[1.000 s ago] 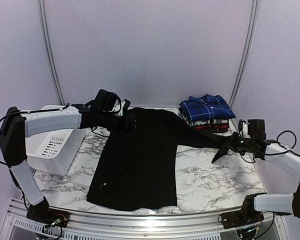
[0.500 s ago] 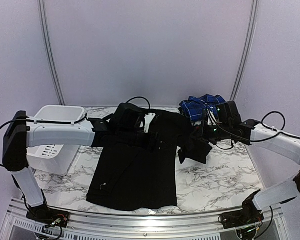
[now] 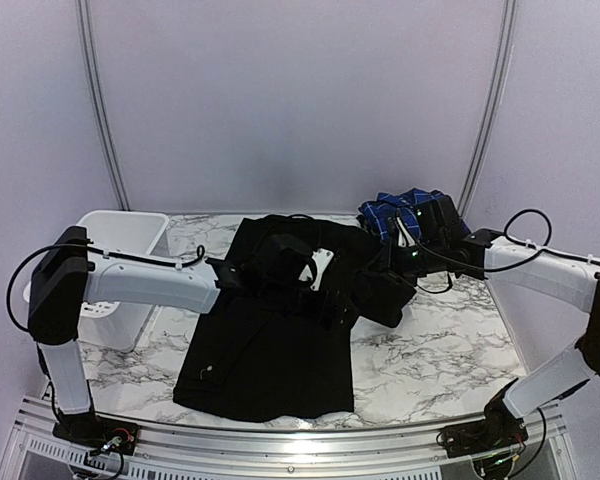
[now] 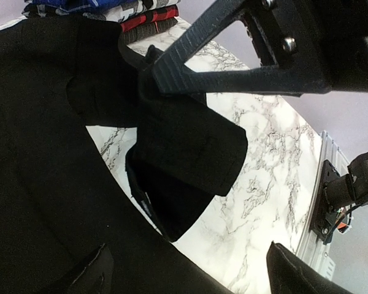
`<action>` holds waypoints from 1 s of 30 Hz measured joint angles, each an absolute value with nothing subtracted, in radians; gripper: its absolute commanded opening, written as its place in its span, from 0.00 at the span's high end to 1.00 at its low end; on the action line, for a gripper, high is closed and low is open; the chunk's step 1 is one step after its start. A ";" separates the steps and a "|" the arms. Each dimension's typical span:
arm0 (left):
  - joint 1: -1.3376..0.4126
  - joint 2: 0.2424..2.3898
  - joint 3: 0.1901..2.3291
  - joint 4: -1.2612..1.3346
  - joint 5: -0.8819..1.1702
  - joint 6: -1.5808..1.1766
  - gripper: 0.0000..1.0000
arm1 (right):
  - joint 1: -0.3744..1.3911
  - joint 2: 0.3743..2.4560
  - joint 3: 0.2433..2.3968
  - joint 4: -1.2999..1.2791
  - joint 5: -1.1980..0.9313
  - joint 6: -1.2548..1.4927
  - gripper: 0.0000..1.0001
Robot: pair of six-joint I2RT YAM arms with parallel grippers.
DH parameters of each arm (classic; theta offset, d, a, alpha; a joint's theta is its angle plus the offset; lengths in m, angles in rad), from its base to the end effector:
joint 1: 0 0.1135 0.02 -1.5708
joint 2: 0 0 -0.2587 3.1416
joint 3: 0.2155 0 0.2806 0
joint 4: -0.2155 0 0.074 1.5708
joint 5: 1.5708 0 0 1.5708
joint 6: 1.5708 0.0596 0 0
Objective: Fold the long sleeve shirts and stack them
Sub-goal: Fold the 1/3-folded shirt at the center of the board.
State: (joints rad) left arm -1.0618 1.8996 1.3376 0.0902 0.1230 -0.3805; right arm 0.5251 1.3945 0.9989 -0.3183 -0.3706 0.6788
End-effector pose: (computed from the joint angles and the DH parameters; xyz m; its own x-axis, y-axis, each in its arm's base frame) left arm 0.2305 -0.4280 0.2025 -0.5473 0.2243 -0.8063 0.7719 0.5078 -0.3826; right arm 0.2908 0.1934 0.2331 -0.8831 0.1648 -0.4394 -0.1923 0.7270 0.6591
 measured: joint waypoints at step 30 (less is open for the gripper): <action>-1.120 2.095 1.521 0.126 -0.165 -0.353 1.00 | 0.537 1.415 1.030 -0.287 -0.389 0.706 0.77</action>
